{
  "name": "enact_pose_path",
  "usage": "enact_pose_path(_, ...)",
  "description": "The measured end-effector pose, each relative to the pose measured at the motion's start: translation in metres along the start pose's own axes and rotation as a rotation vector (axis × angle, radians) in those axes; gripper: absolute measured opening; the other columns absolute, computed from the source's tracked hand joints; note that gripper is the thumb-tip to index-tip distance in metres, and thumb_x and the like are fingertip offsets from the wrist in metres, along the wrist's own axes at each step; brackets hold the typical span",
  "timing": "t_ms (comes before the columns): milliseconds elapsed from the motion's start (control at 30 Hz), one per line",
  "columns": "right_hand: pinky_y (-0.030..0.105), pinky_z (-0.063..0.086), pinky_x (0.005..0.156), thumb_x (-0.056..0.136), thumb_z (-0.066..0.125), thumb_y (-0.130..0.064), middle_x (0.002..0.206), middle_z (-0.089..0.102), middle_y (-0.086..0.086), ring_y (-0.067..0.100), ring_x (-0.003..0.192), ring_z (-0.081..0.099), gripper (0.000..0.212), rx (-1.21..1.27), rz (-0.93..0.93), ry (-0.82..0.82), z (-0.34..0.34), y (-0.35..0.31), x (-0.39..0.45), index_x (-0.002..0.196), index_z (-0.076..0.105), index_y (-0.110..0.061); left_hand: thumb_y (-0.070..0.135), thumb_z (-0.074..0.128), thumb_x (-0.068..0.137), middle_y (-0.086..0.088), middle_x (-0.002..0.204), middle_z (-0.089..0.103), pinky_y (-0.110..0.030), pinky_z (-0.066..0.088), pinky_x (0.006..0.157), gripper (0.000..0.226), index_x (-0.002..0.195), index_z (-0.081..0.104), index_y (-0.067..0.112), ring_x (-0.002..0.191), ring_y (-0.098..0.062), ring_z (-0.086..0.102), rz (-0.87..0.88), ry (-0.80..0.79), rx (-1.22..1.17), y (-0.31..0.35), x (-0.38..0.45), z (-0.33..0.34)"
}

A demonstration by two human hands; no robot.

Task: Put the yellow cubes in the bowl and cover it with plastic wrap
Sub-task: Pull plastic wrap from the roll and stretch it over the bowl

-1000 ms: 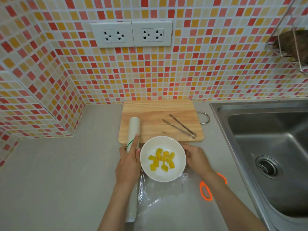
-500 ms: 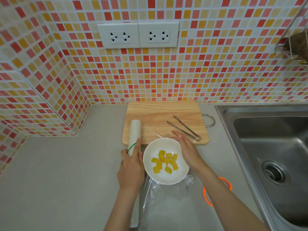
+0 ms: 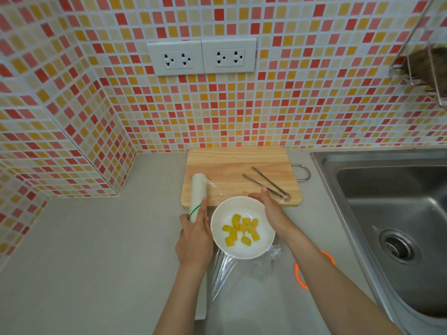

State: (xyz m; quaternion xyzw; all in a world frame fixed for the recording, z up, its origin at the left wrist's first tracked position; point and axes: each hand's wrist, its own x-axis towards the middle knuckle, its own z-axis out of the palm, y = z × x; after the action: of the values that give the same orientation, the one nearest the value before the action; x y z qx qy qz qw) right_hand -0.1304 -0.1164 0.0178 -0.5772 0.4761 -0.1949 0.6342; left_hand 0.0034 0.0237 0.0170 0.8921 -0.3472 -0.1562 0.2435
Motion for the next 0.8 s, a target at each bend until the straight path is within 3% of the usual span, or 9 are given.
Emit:
enact_pose_path(67, 0.044, 0.043, 0.103, 0.095, 0.018, -0.055, 0.126, 0.060, 0.012, 0.023, 0.110, 0.059, 0.058, 0.163, 0.023, -0.050, -0.006, 0.003, -0.001, 0.118, 0.057, -0.018, 0.042, 0.025, 0.097, -0.003, 0.110, 0.032, -0.039, 0.043, 0.072, 0.047, 0.140, 0.013, 0.055, 0.076, -0.027, 0.050, 0.014, -0.006, 0.007, 0.000, -0.002, -0.001)
enact_pose_path(133, 0.039, 0.049, 0.090, 0.095, 0.017, -0.053, 0.116, 0.063, 0.016, 0.021, 0.099, 0.061, 0.060, 0.281, 0.023, -0.001, -0.013, 0.006, -0.006, 0.121, 0.054, -0.014, 0.042, 0.025, 0.097, -0.004, 0.111, 0.033, -0.039, 0.043, 0.072, 0.047, 0.141, 0.013, 0.054, 0.075, -0.027, 0.049, 0.025, -0.012, 0.026, 0.001, -0.003, -0.001)
enact_pose_path(167, 0.036, 0.050, 0.084, 0.096, 0.018, -0.052, 0.108, 0.065, 0.017, 0.021, 0.094, 0.063, 0.061, 0.308, 0.002, 0.070, -0.017, 0.006, -0.010, 0.123, 0.054, -0.010, 0.042, 0.025, 0.097, -0.006, 0.112, 0.034, -0.039, 0.042, 0.072, 0.047, 0.141, 0.014, 0.053, 0.077, -0.029, 0.051, 0.025, -0.012, 0.035, 0.001, -0.004, -0.001)
enact_pose_path(233, 0.036, 0.048, 0.088, 0.098, 0.020, -0.047, 0.100, 0.068, 0.019, 0.027, 0.095, 0.064, 0.059, 0.270, -0.084, 0.295, -0.021, 0.003, -0.023, 0.118, 0.057, -0.006, 0.042, 0.026, 0.097, -0.007, 0.115, 0.035, -0.039, 0.042, 0.071, 0.047, 0.141, 0.014, 0.053, 0.081, -0.033, 0.055, 0.024, -0.005, 0.040, 0.001, -0.006, 0.001)
enact_pose_path(333, 0.022, 0.040, 0.092, 0.096, 0.024, -0.049, 0.109, 0.066, -0.005, 0.013, 0.114, 0.057, 0.050, 0.227, -0.269, 0.619, -0.010, 0.000, -0.062, 0.121, 0.056, -0.021, 0.041, 0.026, 0.097, -0.006, 0.113, 0.034, -0.037, 0.039, 0.070, 0.047, 0.142, 0.015, 0.051, 0.075, -0.028, 0.048, 0.025, 0.014, 0.026, 0.000, -0.006, 0.003)
enact_pose_path(433, 0.003, 0.032, 0.097, 0.088, 0.024, -0.058, 0.134, 0.048, -0.019, -0.010, 0.125, 0.040, 0.054, 0.287, -0.427, 0.670, 0.022, 0.000, -0.097, 0.136, 0.038, -0.037, 0.040, 0.025, 0.097, -0.006, 0.112, 0.034, -0.037, 0.040, 0.070, 0.047, 0.142, 0.015, 0.051, 0.074, -0.029, 0.049, 0.026, 0.022, 0.028, 0.000, -0.006, 0.004)
enact_pose_path(500, 0.010, 0.027, 0.107, 0.089, 0.023, -0.055, 0.145, 0.036, -0.014, -0.006, 0.134, 0.030, 0.056, 0.258, -0.444, 0.663, 0.043, 0.006, -0.102, 0.141, 0.028, -0.035, 0.041, 0.025, 0.097, -0.007, 0.114, 0.034, -0.039, 0.043, 0.072, 0.048, 0.142, 0.015, 0.052, 0.078, -0.033, 0.054, 0.026, 0.026, 0.033, 0.001, -0.007, 0.004)
enact_pose_path(633, 0.037, 0.027, 0.116, 0.097, 0.028, -0.038, 0.154, 0.023, -0.003, 0.012, 0.142, 0.023, 0.055, 0.215, -0.319, 0.627, 0.071, 0.028, -0.091, 0.148, 0.015, -0.021, 0.041, 0.027, 0.096, -0.006, 0.112, 0.034, -0.039, 0.043, 0.072, 0.048, 0.142, 0.016, 0.051, 0.079, -0.034, 0.055, 0.011, 0.045, 0.049, -0.004, -0.007, 0.002)
enact_pose_path(800, 0.039, 0.037, 0.110, 0.094, 0.030, -0.040, 0.153, 0.027, 0.003, 0.019, 0.138, 0.035, 0.058, 0.285, -0.259, 0.678, 0.073, 0.036, -0.081, 0.148, 0.015, -0.023, 0.042, 0.027, 0.096, -0.008, 0.114, 0.034, -0.040, 0.043, 0.071, 0.047, 0.142, 0.016, 0.051, 0.082, -0.035, 0.056, 0.036, 0.041, 0.077, 0.003, -0.004, 0.003)
